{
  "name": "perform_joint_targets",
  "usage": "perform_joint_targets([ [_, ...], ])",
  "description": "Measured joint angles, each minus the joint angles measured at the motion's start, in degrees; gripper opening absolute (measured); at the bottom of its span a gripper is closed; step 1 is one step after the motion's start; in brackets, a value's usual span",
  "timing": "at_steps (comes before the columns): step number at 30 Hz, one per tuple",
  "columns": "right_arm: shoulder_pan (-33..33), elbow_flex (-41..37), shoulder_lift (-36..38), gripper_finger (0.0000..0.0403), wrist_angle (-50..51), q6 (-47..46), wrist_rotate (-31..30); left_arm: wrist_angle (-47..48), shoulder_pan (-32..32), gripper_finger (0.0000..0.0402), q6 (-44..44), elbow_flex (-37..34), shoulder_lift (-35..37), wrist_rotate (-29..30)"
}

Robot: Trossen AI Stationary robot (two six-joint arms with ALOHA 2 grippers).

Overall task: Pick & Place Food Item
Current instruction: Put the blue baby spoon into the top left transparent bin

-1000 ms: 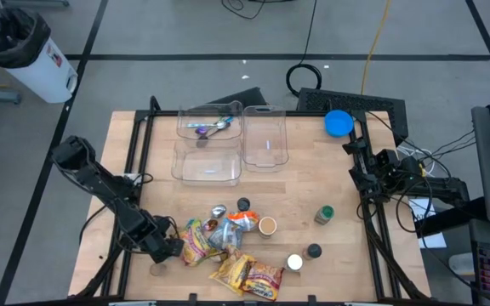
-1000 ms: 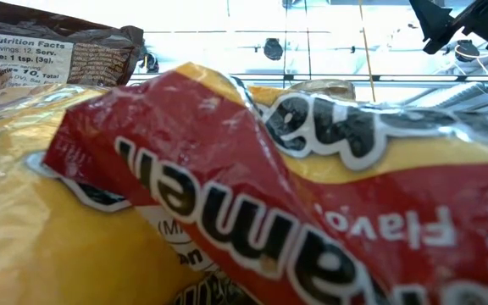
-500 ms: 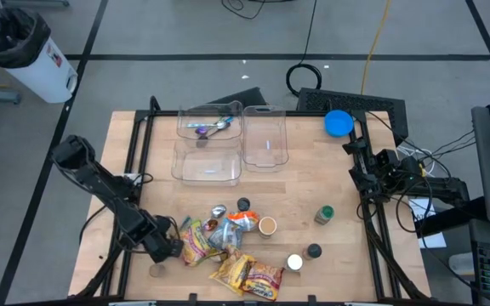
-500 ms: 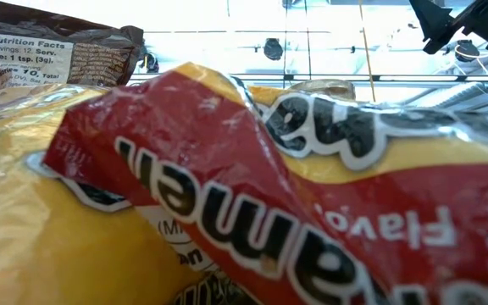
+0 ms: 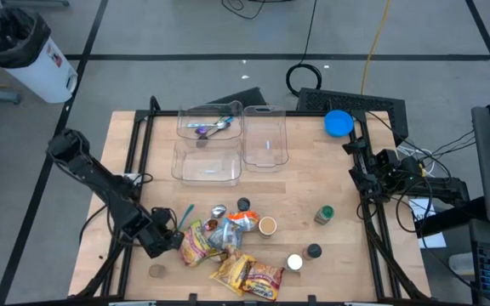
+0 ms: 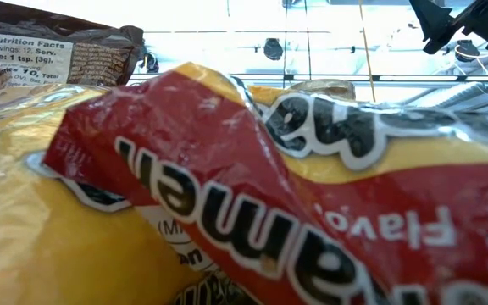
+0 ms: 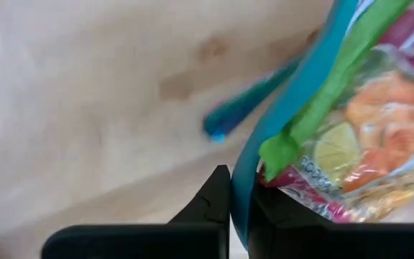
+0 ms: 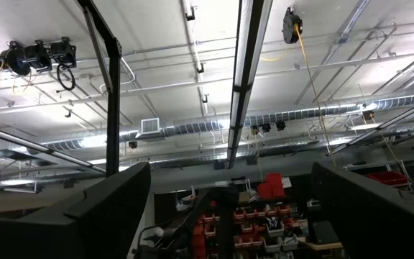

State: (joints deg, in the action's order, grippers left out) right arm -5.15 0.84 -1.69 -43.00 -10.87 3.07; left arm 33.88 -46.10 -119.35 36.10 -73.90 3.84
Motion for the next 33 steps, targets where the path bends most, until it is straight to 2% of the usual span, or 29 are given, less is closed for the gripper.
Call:
perform_joint_targets([
  [8, 0.00, 0.00, 0.01, 0.0380, 0.00, 0.01, 0.00, -0.36, 6.12, 0.0016, 13.11, 0.00, 3.70, 10.05],
  [13, 0.00, 0.00, 0.00, 0.0380, 0.01, 0.01, 0.00, -0.56, 12.05, 0.0011, 23.02, 0.02, 6.21, 12.72],
  [19, 0.00, 0.00, 0.02, 0.0380, 0.00, 0.02, 0.00, -0.72, 18.96, 0.0027, 37.24, 0.02, 7.82, 15.11],
  [23, 0.00, 0.00, 0.02, 0.0380, 0.02, 0.01, 0.00, -2.01, 23.30, 0.0013, 48.64, 0.02, 8.08, 17.90],
  [27, 0.00, -0.02, 0.01, 0.0380, 0.02, 0.01, 0.00, -7.73, 27.51, 0.0012, 60.28, 0.02, 8.08, 20.19],
  [33, 0.00, -0.04, 0.02, 0.0380, 0.00, 0.02, 0.00, -21.90, 34.52, 0.0032, 80.77, 0.02, 8.08, 20.68],
])
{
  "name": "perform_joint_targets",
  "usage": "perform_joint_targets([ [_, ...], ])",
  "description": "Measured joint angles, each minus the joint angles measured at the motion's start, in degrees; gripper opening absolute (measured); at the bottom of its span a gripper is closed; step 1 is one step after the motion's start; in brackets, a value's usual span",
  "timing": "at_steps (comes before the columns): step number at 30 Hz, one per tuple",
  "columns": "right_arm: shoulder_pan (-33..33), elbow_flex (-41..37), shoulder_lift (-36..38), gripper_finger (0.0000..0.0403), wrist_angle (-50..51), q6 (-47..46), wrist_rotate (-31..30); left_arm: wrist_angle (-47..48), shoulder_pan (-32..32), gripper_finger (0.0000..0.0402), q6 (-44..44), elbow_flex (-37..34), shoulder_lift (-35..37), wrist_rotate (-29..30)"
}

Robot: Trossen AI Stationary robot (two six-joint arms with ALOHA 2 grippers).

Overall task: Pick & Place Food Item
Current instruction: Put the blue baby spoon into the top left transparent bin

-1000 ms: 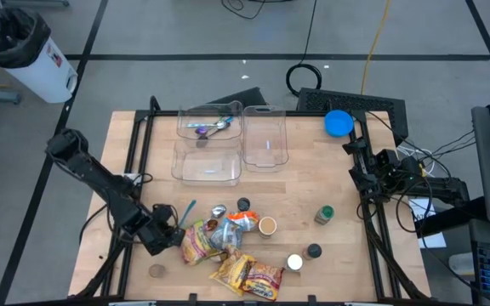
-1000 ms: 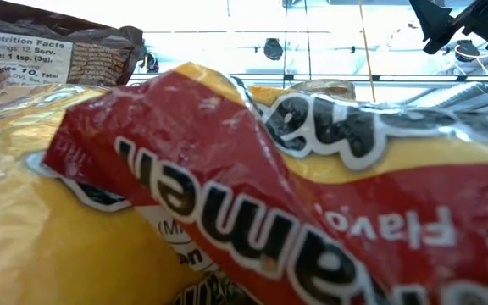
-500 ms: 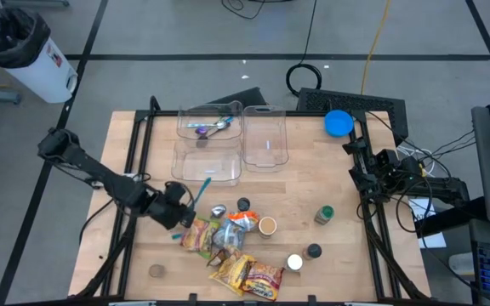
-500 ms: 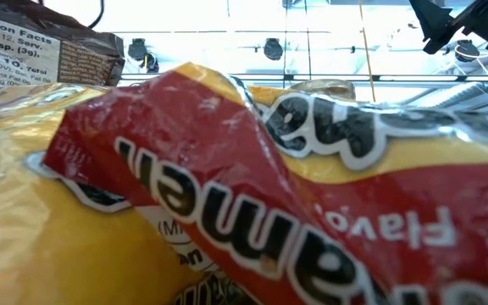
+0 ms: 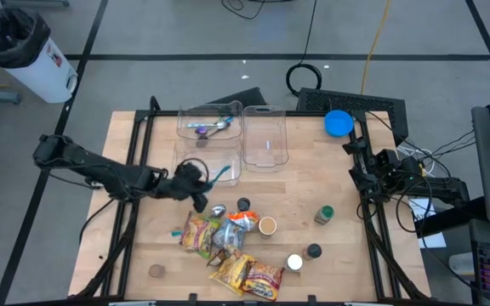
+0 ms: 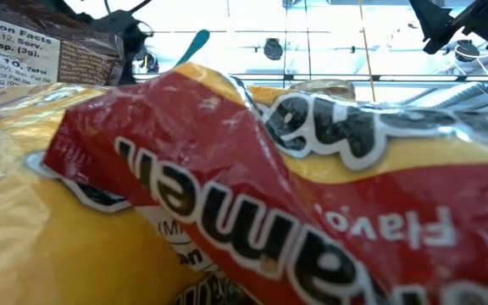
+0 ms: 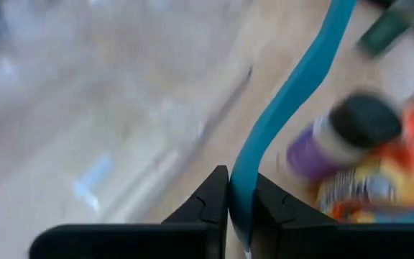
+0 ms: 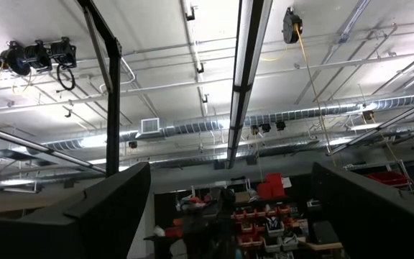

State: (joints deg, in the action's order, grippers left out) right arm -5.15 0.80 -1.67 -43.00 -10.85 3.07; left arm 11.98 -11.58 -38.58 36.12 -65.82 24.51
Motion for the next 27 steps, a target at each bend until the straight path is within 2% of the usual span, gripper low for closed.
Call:
perform_joint_targets([
  [4, 0.00, 0.00, 0.00, 0.0380, 0.01, 0.00, 0.00, -9.13, 5.82, 0.0013, 12.55, 0.02, 0.89, -2.37],
  [8, 0.00, 0.00, -0.02, 0.0380, 0.00, 0.00, 0.00, -12.26, 12.90, 0.0014, 17.71, 0.24, 1.60, -3.48],
  [11, 0.00, 0.00, -0.01, 0.0380, 0.02, -0.01, 0.00, -9.51, 19.27, 0.0025, 19.33, 0.14, 2.53, -4.35],
  [14, 0.00, 0.00, -0.01, 0.0380, 0.02, 0.00, 0.00, -4.94, 26.43, 0.0020, 21.46, 1.74, 2.47, -7.64],
  [19, 0.00, 0.02, 0.00, 0.0380, 0.00, -0.01, 0.00, 5.82, 38.39, 0.0013, 29.32, 9.25, 1.75, -11.18],
  [22, 0.00, 0.02, 0.00, 0.0380, 0.00, 0.00, 0.00, 12.74, 44.71, 0.0017, 35.18, 14.01, -0.54, -11.33],
  [27, 0.00, 0.07, 0.00, 0.0380, 0.02, 0.00, 0.00, 14.40, 51.78, 0.0010, 45.33, 17.72, -6.37, -13.97],
])
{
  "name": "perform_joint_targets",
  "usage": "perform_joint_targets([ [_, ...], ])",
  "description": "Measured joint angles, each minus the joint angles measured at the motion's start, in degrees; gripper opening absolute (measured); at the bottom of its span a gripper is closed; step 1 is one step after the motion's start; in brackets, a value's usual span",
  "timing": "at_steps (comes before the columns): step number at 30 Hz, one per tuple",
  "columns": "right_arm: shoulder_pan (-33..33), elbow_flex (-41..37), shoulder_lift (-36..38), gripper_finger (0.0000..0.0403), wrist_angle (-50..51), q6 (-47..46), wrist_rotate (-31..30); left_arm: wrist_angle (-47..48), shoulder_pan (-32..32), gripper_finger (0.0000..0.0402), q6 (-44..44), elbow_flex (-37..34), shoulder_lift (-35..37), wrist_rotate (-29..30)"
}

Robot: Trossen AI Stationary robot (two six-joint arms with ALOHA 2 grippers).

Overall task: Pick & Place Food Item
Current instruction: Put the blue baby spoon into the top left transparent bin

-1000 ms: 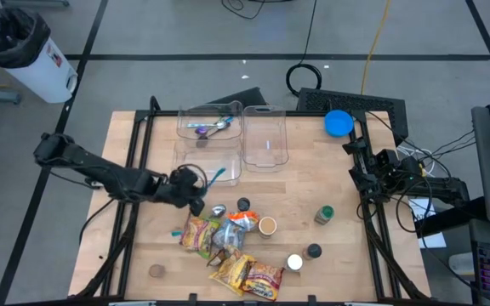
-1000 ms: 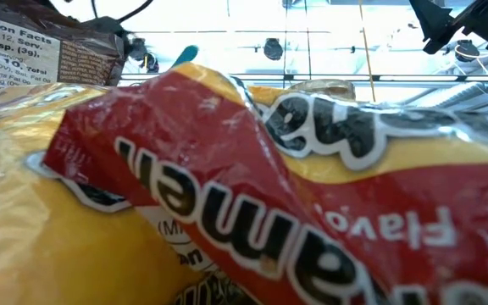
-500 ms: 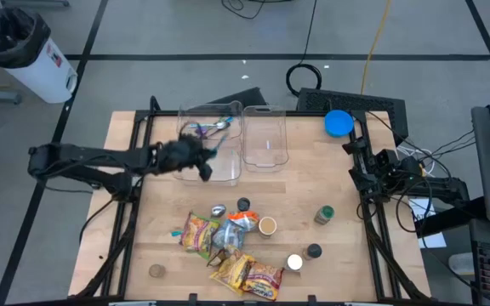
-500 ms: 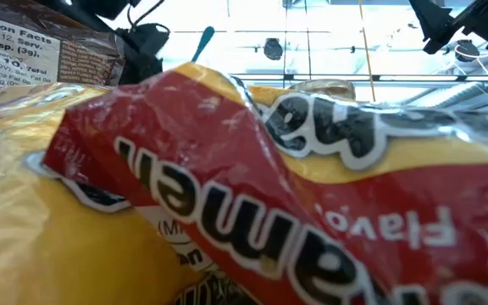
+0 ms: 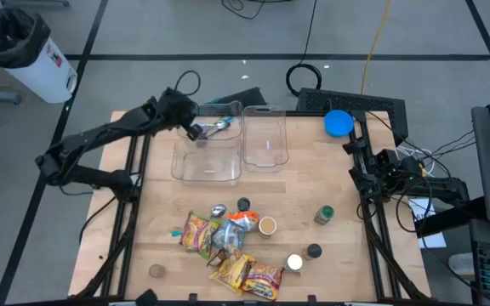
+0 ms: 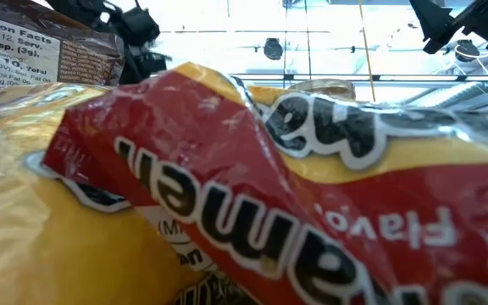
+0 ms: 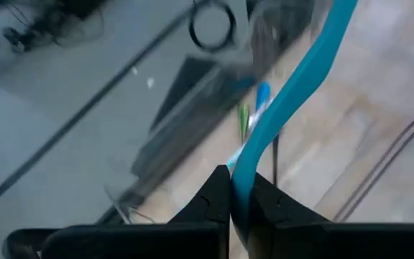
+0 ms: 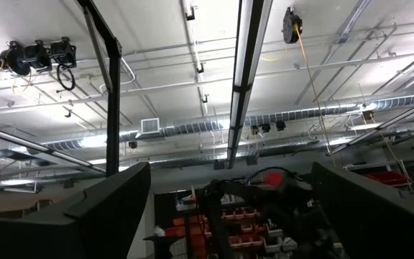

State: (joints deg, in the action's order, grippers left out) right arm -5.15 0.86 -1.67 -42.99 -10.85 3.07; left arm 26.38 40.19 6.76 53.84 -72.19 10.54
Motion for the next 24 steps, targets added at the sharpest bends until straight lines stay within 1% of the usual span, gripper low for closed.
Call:
perform_joint_targets([
  [3, 0.00, 0.00, -0.01, 0.0380, -0.02, 0.00, 0.00, -0.47, 1.98, 0.0013, 2.13, 0.13, -3.83, -2.46],
  [7, 0.00, -0.01, -0.02, 0.0380, 0.00, 0.00, 0.00, -0.43, 2.33, 0.0030, 2.23, 0.16, -9.15, -2.60],
  [12, 0.00, -0.02, -0.01, 0.0380, -0.01, 0.00, 0.01, -1.16, 1.60, 0.0037, 2.92, 0.16, -13.52, 0.07],
  [16, 0.00, -0.02, -0.01, 0.0380, -0.02, 0.00, 0.00, -2.26, 0.46, 0.0039, 4.50, 0.16, -14.65, 4.24],
  [19, 0.00, -0.02, 0.00, 0.0380, -0.01, 0.00, 0.00, -2.81, -0.36, 0.0045, 4.71, 0.16, -14.53, 5.93],
  [21, 0.00, -0.02, 0.00, 0.0380, -0.01, 0.00, 0.00, -2.63, -0.71, 0.0059, 4.04, 0.16, -14.07, 6.17],
  [24, 0.00, -0.02, -0.01, 0.0380, -0.01, 0.00, 0.00, -2.48, -1.17, 0.0095, 3.12, 0.16, -13.59, 6.53],
])
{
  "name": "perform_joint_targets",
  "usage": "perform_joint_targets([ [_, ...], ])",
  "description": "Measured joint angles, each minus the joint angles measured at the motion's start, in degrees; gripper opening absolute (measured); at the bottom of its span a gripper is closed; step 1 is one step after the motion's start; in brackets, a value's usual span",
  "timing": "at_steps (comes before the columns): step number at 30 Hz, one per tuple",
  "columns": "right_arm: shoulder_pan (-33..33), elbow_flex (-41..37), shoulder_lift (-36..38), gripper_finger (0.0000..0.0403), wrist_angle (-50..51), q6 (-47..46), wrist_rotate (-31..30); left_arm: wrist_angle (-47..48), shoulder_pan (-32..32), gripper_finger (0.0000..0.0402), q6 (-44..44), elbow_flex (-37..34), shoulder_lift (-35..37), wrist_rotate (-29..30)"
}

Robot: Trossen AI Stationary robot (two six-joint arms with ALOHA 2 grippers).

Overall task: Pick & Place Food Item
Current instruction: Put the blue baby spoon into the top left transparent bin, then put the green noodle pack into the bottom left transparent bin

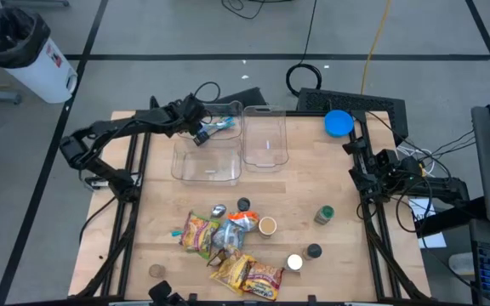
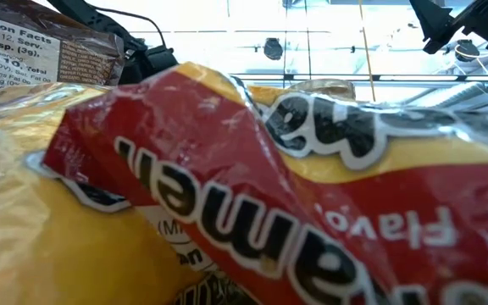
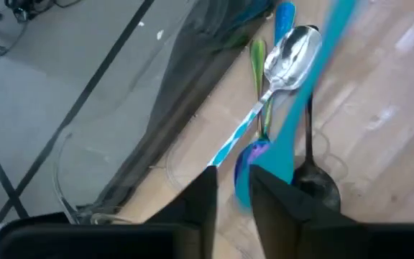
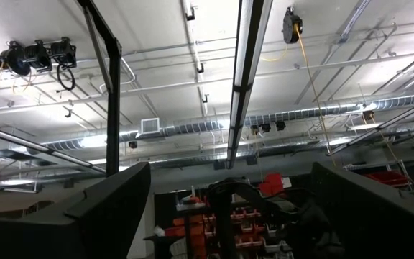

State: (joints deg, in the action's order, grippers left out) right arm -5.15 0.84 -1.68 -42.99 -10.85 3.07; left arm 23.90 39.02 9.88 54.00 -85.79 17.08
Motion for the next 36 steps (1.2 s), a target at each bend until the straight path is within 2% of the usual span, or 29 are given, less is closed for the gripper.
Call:
perform_joint_targets([
  [4, 0.00, 0.00, 0.00, 0.0380, -0.01, -0.01, 0.00, 1.23, -1.10, 0.0155, -1.24, 0.00, 1.11, -0.23],
  [9, 0.00, 0.00, -0.01, 0.0380, -0.01, 0.00, 0.00, 6.04, -4.00, 0.0211, -5.15, 0.00, 5.94, -4.46],
  [11, 0.00, 0.00, 0.01, 0.0380, -0.01, 0.00, 0.00, 8.93, -5.53, 0.0225, -7.80, 0.00, 8.72, -8.41],
  [15, 0.00, 0.00, 0.01, 0.0380, -0.01, 0.00, 0.00, 15.02, -9.47, 0.0239, -13.08, -0.01, 13.94, -20.69],
  [19, 0.00, 0.00, -0.01, 0.0380, 0.00, 0.00, 0.00, 19.06, -16.84, 0.0241, -18.08, -0.91, 17.77, -29.09],
  [25, 0.00, 0.00, 0.00, 0.0380, 0.00, 0.00, 0.00, 19.43, -31.68, 0.0241, -30.41, -5.94, 21.17, -29.54],
  [30, 0.00, 0.00, 0.01, 0.0380, -0.01, 0.00, 0.00, 17.90, -43.08, 0.0241, -45.29, -9.86, 21.32, -25.18],
  [36, 0.00, -0.02, -0.01, 0.0380, -0.01, 0.00, 0.00, 12.08, -51.79, 0.0241, -58.25, -14.53, 21.32, -21.50],
])
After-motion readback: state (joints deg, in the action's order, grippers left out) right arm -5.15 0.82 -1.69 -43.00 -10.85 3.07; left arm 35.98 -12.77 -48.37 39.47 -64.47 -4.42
